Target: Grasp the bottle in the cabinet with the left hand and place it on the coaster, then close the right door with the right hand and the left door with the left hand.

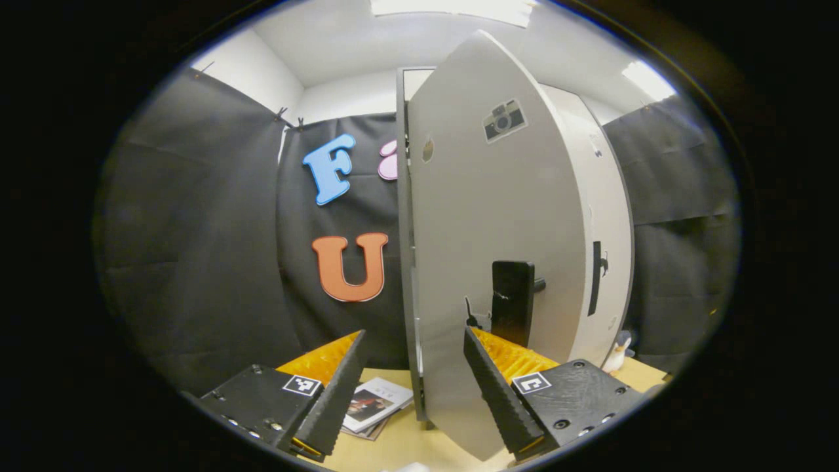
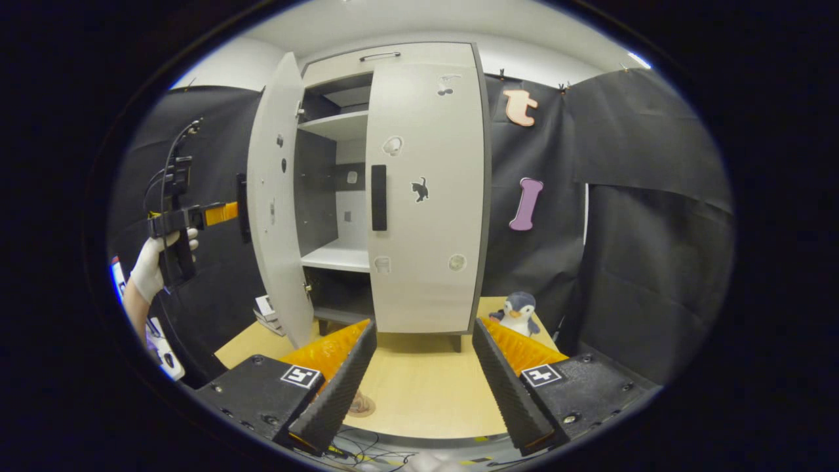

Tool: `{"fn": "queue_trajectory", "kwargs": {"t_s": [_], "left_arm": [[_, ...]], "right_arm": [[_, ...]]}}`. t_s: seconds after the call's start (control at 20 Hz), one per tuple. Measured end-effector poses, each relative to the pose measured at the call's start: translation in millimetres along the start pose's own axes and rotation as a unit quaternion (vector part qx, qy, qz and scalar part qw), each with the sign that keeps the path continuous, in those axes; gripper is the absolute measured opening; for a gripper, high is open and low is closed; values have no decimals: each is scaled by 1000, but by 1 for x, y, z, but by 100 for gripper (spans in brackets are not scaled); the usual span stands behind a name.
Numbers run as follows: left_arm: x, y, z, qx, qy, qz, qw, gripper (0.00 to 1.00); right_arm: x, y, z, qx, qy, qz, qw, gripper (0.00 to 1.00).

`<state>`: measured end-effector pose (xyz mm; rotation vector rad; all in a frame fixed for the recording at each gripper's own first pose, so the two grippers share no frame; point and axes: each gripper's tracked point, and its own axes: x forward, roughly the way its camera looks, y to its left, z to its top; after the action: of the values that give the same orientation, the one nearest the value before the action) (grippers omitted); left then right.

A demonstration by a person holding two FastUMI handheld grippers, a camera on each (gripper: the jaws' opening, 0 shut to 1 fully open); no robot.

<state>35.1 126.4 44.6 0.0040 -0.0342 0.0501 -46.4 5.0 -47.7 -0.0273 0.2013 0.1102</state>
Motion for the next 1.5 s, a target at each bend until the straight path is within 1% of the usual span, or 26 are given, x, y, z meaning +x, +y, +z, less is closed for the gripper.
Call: {"fn": "queue_trajectory", "kwargs": {"t_s": [0.1, 0.15, 0.2, 0.25, 0.3, 0.4, 0.55, 0.7, 0.9, 1.15, 1.4, 1.5], "left_arm": [[4, -11, 1, 3, -1, -10, 1000, 91], [6, -18, 2, 3, -2, -16, 1000, 94], [8, -26, 3, 2, -3, -24, 1000, 90], [10, -33, 6, 0, -5, -33, 999, 90], [11, -40, 7, 0, -7, -41, 999, 94], [13, -50, 8, 3, -6, -52, 999, 95], [9, -53, 7, 8, -4, -49, 999, 98], [-1, -54, 4, 7, 1, -43, 999, 97], [-27, -55, 2, 11, 2, -37, 999, 97], [-69, -59, -20, 10, 24, -45, 999, 98], [-115, -55, -55, -1, 54, -25, 998, 98], [-127, -50, -67, 9, 61, -9, 998, 97]], "right_arm": [[0, 1, 2, -1, -1, 1, 1000, 96], [-2, 2, 2, -3, -2, 2, 1000, 96], [-2, 2, 3, -4, -3, 2, 1000, 96], [-2, 1, 3, -4, -3, 1, 1000, 96], [-2, 1, 3, -4, -4, 1, 1000, 96], [-4, -2, 2, -2, -4, -2, 1000, 96], [-10, -8, 3, 2, -8, -10, 1000, 96], [-11, -14, 8, 10, -14, -21, 1000, 96], [-7, -24, 14, 20, -24, -39, 999, 96], [-7, -20, 20, 20, -43, -49, 998, 97], [-5, -8, 21, 19, -53, -50, 997, 96], [-5, -5, 21, 16, -57, -52, 997, 96]]}}
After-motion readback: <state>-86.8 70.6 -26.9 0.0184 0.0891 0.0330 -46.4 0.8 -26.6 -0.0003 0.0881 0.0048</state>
